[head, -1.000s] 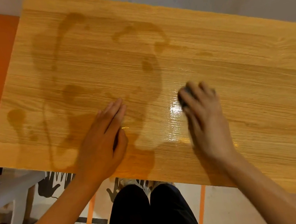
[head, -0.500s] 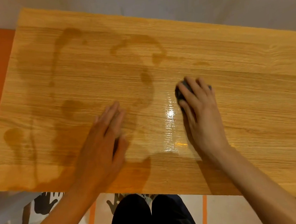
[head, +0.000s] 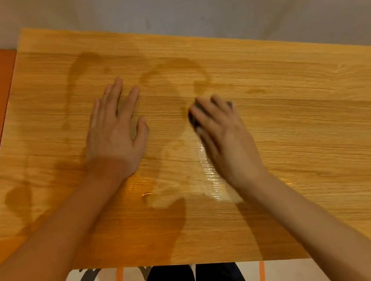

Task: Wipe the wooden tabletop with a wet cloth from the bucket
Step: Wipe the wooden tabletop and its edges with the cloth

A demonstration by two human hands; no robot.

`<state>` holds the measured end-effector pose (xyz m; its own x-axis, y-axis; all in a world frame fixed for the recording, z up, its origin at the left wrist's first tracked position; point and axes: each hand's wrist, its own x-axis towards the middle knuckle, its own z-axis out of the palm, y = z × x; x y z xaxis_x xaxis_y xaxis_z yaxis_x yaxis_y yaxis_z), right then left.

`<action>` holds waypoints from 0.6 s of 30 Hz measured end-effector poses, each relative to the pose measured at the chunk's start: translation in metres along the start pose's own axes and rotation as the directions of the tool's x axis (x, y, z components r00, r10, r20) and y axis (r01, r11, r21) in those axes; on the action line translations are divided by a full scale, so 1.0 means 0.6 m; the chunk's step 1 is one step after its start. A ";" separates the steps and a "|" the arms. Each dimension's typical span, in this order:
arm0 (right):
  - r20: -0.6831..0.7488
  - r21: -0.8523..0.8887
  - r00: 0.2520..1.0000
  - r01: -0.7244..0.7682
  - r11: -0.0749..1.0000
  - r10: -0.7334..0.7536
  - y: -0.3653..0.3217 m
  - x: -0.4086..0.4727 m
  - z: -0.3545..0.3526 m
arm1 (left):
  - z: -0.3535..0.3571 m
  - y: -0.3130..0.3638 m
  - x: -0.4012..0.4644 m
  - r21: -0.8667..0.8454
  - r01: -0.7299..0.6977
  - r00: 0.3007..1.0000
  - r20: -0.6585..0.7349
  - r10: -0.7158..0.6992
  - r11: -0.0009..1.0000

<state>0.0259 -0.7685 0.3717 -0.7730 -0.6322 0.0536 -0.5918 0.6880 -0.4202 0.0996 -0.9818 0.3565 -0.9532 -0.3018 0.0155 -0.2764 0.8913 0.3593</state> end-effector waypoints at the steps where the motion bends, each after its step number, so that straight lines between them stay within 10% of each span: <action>1: -0.052 0.013 0.996 -0.067 0.998 0.068 0.007 0.038 0.002 | 0.001 0.000 -0.001 -0.002 -0.003 1.000 -0.007 0.003 1.000; 5: -0.131 0.101 0.962 -0.228 0.968 0.240 -0.022 0.035 0.018 | 0.003 0.002 -0.006 -0.007 -0.007 1.000 -0.025 0.007 1.000; 10: -0.040 0.115 0.994 -0.100 0.988 0.105 -0.079 -0.112 0.036 | 0.003 0.004 -0.006 0.008 -0.022 0.997 -0.080 0.022 1.000; 18: -0.175 0.100 0.926 -0.321 0.942 0.334 -0.029 0.102 0.031 | 0.001 0.003 -0.004 0.031 -0.022 0.997 -0.073 0.025 0.999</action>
<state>-0.0069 -0.8260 0.3655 -0.9535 -0.2936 0.0680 -0.2868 0.8151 -0.5034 0.1013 -0.9789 0.3566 -0.9483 -0.3037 0.0923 -0.2586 0.9079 0.3299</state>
